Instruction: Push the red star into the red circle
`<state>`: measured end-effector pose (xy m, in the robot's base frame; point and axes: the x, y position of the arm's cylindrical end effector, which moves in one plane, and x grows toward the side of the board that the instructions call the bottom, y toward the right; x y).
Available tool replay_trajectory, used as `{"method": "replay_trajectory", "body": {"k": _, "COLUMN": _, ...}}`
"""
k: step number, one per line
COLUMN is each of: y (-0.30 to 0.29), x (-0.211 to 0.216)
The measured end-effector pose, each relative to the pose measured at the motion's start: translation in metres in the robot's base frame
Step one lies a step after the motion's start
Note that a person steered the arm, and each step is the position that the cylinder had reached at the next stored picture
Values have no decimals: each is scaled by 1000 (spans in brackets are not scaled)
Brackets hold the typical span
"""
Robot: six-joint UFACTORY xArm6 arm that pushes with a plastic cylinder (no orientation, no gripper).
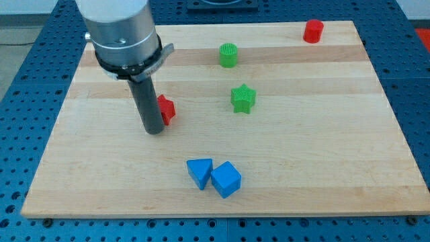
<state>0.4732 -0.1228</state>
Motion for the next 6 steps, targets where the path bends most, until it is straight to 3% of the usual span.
{"method": "replay_trajectory", "body": {"k": 4, "y": -6, "x": -53}}
{"method": "replay_trajectory", "body": {"k": 6, "y": 62, "x": -95}}
